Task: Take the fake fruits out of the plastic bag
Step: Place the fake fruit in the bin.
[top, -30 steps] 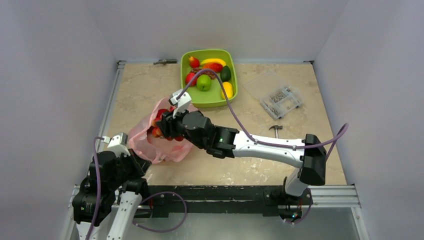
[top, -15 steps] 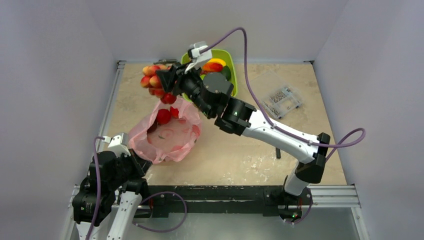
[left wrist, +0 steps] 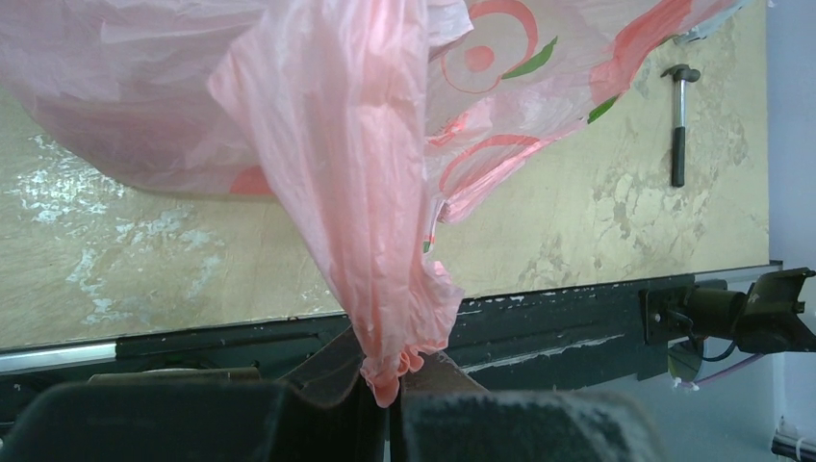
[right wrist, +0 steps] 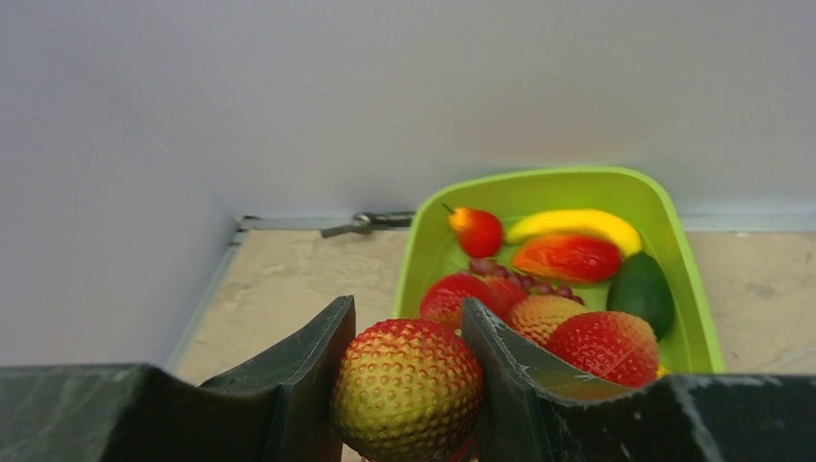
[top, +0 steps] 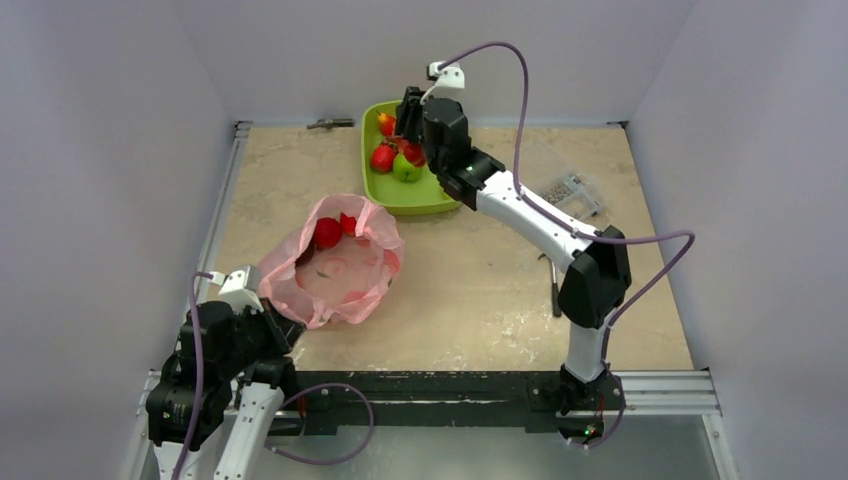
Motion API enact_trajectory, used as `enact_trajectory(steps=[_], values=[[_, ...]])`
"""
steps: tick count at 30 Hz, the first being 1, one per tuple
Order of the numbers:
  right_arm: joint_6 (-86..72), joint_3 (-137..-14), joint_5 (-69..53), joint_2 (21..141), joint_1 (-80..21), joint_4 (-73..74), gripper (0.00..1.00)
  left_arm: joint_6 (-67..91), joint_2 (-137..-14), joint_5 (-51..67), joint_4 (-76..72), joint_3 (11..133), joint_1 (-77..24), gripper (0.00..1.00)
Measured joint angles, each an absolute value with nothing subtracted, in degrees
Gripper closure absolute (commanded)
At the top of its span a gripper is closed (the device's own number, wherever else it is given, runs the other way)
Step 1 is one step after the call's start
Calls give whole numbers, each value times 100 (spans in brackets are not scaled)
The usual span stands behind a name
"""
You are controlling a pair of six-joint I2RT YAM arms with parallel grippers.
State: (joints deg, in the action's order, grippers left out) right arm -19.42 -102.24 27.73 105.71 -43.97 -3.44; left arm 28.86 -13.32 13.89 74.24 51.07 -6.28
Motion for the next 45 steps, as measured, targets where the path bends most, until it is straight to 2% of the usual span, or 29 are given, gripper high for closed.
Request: enact_trajectory(steps=[6, 14, 20, 26, 29, 34, 39, 45], values=[[-2145, -10217, 2589, 11365, -3879, -213, 100, 2884, -1332, 1404, 7424, 5098, -628, 100], [-2228, -10221, 2408, 12342, -3669, 165, 99, 2838, -1332, 1446, 7424, 5098, -628, 100], [-2248, -10324, 2314, 12761, -3607, 449, 59, 2825, -1332, 1459, 7424, 5098, -628, 100], [-2189, -10390, 2283, 12779, -3599, 611, 35, 2825, -1332, 1461, 7424, 5098, -628, 100], [-2139, -10388, 2276, 12696, -3599, 733, 28, 2827, -1332, 1459, 7424, 5098, -628, 100], [-2097, -9891, 2255, 11948, -3599, 941, 26, 2827, -1332, 1459, 7424, 5098, -628, 100], [-2106, -8626, 1868, 10449, -3699, 631, 24, 2827, -1332, 1459, 7422, 5098, -628, 100], [-2093, -8007, 1542, 8938, -4624, 482, 25, 2827, -1332, 1459, 7422, 5098, -628, 100]])
